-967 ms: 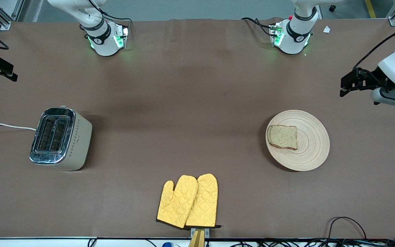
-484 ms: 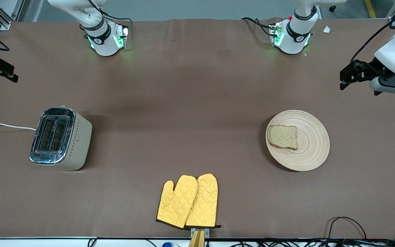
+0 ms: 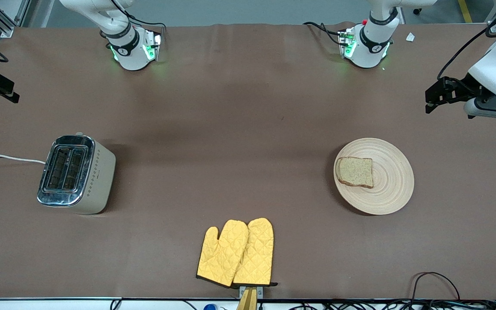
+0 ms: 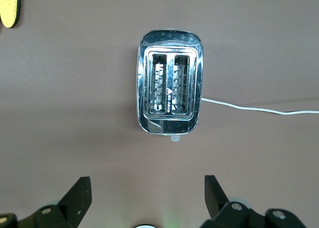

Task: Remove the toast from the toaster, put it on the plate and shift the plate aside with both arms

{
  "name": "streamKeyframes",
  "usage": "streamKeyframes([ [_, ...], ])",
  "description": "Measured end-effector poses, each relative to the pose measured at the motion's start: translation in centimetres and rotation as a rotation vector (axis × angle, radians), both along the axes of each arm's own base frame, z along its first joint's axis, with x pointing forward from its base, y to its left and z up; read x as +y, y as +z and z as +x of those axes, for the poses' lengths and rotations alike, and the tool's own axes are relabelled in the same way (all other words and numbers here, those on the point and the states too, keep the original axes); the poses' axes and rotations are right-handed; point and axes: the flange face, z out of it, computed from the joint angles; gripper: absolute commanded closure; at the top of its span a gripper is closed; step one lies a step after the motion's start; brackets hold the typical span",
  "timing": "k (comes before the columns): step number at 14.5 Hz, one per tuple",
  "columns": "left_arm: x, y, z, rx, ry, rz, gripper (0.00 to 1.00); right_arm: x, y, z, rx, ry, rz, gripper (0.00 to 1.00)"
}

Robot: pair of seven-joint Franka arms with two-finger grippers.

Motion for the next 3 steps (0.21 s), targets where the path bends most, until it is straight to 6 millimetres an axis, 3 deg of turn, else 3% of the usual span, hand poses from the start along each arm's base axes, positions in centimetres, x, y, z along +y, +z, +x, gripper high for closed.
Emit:
streamKeyframes([
  [3,0.33,-0.03,0.19,-0.006,0.006,-0.001,0.00,-0.16,0.30,-0.03,-0.007,-0.003,0.000,0.00],
])
